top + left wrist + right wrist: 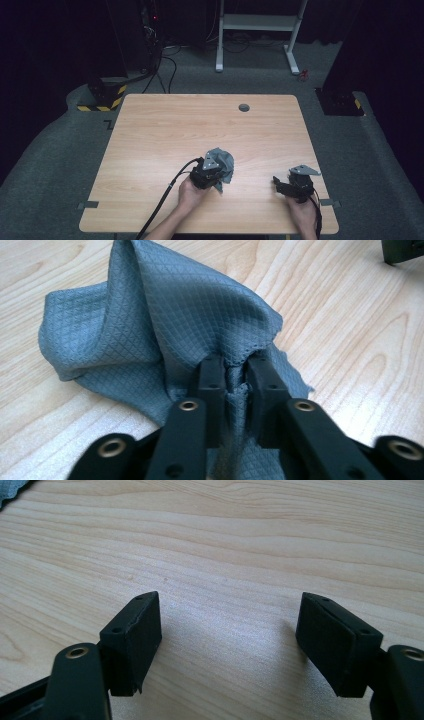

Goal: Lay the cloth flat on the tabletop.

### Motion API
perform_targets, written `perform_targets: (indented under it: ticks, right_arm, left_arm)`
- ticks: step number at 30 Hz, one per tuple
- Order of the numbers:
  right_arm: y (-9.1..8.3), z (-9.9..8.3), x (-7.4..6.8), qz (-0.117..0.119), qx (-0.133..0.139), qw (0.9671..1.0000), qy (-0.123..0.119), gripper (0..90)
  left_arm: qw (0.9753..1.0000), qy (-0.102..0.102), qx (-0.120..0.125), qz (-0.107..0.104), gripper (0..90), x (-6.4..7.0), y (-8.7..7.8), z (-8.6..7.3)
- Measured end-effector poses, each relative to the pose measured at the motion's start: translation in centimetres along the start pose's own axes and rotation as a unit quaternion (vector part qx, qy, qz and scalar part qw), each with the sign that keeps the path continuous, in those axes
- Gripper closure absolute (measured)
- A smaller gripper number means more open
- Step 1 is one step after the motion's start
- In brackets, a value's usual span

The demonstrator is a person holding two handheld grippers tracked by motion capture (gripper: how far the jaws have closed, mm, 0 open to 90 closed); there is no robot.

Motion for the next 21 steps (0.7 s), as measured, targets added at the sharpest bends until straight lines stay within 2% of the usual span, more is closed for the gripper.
perform_targets:
  ticks: [1,4,7,9,10,11,12,13,14,16,19,20,21]
  right_arm:
    - [0.0,0.0,-0.1,0.000,-0.002,1.0000,0.002,26.2]
    - [-0.2,-0.1,-0.4,0.007,0.000,1.0000,-0.005,29.6]
    - [-0.2,-0.1,-0.4,0.010,0.002,0.9999,-0.008,31.9]
    - [-0.3,-0.2,-0.7,0.012,0.004,0.9999,-0.009,38.9]
    - [-0.4,-0.2,-1.1,0.013,0.008,0.9998,-0.012,45.2]
    - [-0.4,-0.2,-1.1,0.013,0.008,0.9998,-0.012,45.2]
    - [-0.3,0.0,-2.0,0.021,0.011,0.9996,-0.017,52.2]
    - [-0.3,0.0,-2.0,0.021,0.011,0.9996,-0.017,52.2]
    - [-0.3,0.1,-2.6,0.028,0.010,0.9992,-0.026,54.2]
    - [0.0,0.8,-4.1,0.059,0.005,0.9974,-0.041,58.4]
    - [0.2,2.2,-6.7,0.101,0.020,0.9923,-0.070,63.9]
    - [0.8,3.2,-8.3,0.123,0.022,0.9885,-0.085,66.4]
    - [0.8,3.2,-8.3,0.123,0.022,0.9885,-0.085,66.4]
  left_arm:
    - [1.0000,-0.004,0.001,0.000,70.3,0.0,-0.1,-0.1]
    - [0.9999,-0.009,0.012,0.004,57.6,0.1,-0.7,-0.4]
    - [0.9998,-0.013,0.012,0.009,56.0,0.3,-1.4,-1.1]
    - [0.9997,-0.016,0.009,0.016,55.4,0.5,-1.7,-1.8]
    - [0.9997,-0.017,0.006,0.018,55.3,0.6,-1.8,-2.0]
    - [0.9996,-0.020,0.007,0.020,55.3,0.7,-1.9,-2.2]
    - [0.9995,-0.023,0.007,0.022,55.7,0.8,-2.2,-2.3]
    - [0.9995,-0.023,0.007,0.022,57.2,0.8,-2.2,-2.3]
    - [0.9994,-0.022,0.008,0.025,57.2,0.8,-2.3,-2.3]
    - [0.9994,-0.020,0.008,0.027,61.1,0.8,-2.3,-2.3]
    - [0.9993,-0.013,0.004,0.035,68.0,0.7,-2.3,-2.3]
    - [0.9991,-0.010,0.003,0.042,72.7,0.6,-2.4,-2.4]
    - [0.9991,-0.010,0.003,0.042,74.6,0.6,-2.4,-2.4]
Point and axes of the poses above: each handheld gripper's, and its own axes: y roughly forward along the jaws, z roughly out of its top, x roughly to its right, the point moved 1 cm from there along y, roughly forward along the jaws, and after that the axes turned 2 degrees about -y, right-handed, at the moved point
